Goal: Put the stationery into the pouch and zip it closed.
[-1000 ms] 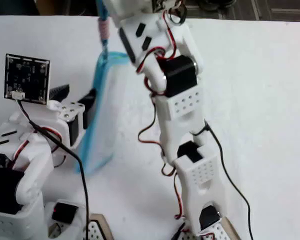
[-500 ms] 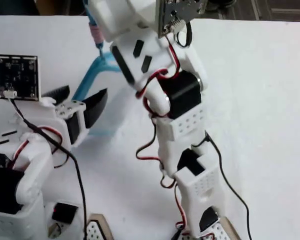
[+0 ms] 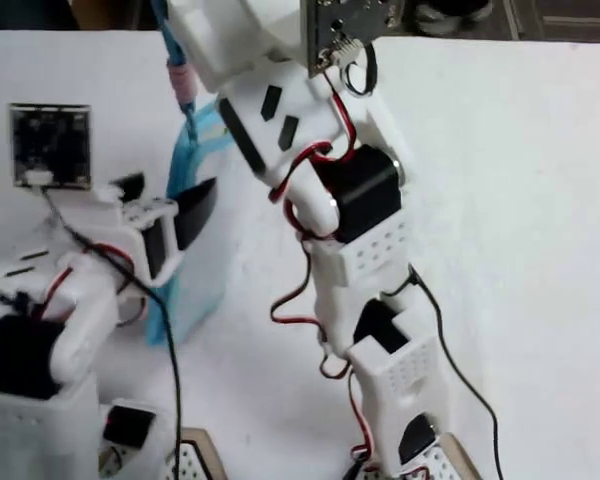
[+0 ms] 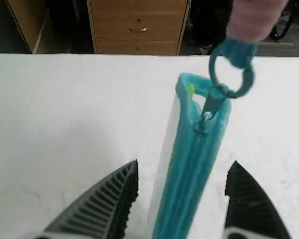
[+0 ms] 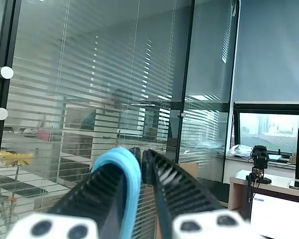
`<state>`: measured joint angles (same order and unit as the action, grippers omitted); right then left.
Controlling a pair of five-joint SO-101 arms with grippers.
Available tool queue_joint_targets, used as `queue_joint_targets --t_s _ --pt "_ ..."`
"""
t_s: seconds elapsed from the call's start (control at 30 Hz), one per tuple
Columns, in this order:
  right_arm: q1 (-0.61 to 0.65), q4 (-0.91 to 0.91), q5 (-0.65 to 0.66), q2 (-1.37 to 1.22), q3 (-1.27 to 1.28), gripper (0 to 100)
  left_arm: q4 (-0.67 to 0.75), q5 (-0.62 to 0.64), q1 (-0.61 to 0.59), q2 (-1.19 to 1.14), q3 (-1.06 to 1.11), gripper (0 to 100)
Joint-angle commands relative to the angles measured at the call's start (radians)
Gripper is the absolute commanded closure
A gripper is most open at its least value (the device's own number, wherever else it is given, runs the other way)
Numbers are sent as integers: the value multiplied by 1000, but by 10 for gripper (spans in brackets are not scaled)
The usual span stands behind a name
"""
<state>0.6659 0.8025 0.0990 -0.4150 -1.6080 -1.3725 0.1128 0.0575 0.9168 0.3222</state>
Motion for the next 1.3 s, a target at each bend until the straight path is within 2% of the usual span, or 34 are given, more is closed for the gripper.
queue_joint_targets --t_s 0.0,0.1,0.27,0.5,0.77,0.93,1.07,1.27 --pt "19 16 9 94 -31 982 48 3 30 5 23 715" --pt "24 30 9 97 -31 982 80 0 93 5 8 778" --pt "19 30 9 91 -31 982 135 0 186 8 -28 980" --pt "-35 30 8 88 -29 982 92 6 176 10 -43 977" --pt "-254 13 -2 12 55 982 -126 6 173 10 -269 978" --pt "-384 -131 5 -139 143 982 -242 0 180 10 -460 979" --pt "-453 -239 15 -282 222 982 -344 3 263 10 -606 980" --pt "-532 -338 126 -481 275 982 -388 6 289 8 -806 980"
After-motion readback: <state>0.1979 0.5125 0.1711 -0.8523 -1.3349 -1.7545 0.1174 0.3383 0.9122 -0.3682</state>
